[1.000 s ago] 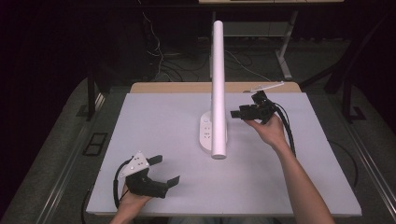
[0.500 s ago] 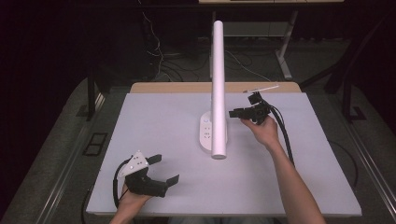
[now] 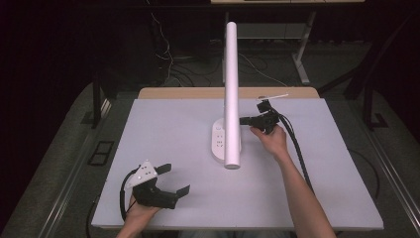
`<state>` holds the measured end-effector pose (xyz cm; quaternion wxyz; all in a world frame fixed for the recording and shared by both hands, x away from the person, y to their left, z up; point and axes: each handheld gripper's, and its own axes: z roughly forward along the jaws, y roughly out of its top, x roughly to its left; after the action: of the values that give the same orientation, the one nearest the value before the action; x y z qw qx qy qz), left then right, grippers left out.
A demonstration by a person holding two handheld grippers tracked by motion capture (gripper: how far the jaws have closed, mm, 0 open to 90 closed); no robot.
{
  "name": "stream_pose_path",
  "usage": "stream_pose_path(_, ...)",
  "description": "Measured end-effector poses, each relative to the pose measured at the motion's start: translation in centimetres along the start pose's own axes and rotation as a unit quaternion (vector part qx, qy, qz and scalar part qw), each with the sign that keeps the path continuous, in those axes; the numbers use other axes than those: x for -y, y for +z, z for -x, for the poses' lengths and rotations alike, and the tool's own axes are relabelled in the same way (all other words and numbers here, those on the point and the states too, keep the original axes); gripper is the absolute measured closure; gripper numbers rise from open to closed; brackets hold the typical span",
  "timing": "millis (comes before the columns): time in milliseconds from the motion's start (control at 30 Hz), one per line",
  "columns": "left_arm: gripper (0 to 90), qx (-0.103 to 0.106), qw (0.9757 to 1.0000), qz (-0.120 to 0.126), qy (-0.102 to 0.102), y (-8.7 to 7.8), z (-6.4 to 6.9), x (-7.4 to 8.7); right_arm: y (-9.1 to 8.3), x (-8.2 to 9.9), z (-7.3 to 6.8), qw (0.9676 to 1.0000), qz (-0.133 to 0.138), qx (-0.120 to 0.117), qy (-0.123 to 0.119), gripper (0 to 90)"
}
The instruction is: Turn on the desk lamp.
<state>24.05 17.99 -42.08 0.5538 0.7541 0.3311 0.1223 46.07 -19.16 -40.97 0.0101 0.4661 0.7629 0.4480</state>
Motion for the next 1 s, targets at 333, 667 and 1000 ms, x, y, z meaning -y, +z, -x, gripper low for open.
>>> stream_pose_path(333, 0.0, -0.001, 1.0, 0.001, 0.0, 0.0, 0.0, 0.0, 1.7, 0.5, 0.1, 1.0, -0.003, -0.006, -0.005, 89.3)
stream_pose_path(667, 0.0, 0.0, 1.0, 0.0, 0.0, 0.0, 0.0, 0.0, 3.0, 0.9, 0.2, 0.9999, -0.006, -0.01, -0.003, 89.3)
stream_pose_path(1000, 0.0, 0.0, 1.0, 0.0, 0.001, 0.0, 0.0, 0.0, 3.1, 1.0, 0.0, 0.9999, 0.0, -0.002, -0.011, 89.5)
